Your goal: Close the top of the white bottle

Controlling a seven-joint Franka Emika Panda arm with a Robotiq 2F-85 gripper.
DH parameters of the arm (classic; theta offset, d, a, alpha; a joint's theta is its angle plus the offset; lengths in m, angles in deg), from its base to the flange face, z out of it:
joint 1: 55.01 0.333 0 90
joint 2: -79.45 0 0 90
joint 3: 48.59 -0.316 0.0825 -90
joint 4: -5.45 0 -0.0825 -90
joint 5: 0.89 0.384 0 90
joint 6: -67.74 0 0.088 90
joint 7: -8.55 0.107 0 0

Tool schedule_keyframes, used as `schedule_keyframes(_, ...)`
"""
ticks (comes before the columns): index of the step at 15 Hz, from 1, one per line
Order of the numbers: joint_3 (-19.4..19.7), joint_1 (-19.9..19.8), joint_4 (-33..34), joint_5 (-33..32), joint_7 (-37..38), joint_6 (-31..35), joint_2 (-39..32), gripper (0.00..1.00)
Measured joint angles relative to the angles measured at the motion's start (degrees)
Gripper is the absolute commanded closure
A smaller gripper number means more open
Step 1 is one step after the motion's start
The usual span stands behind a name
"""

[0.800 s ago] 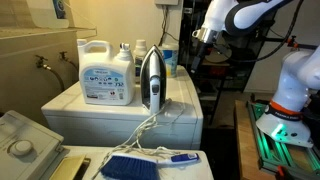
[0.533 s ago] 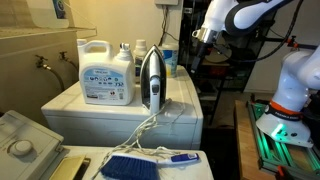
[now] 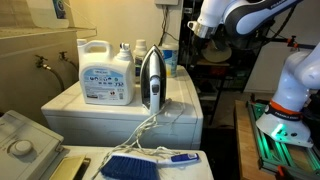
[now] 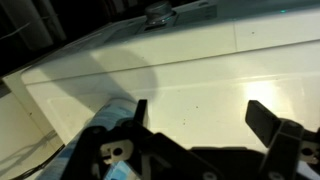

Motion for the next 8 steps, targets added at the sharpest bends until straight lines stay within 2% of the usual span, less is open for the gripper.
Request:
schedule_keyframes(5,-4.5,-1.5,5.1,-18.5,5.5,-2.1,-3.1,0.00)
schedule_keyframes(8,-5.7,-1.4,7.7,-28.9,9.7,-2.1,-5.4,0.00)
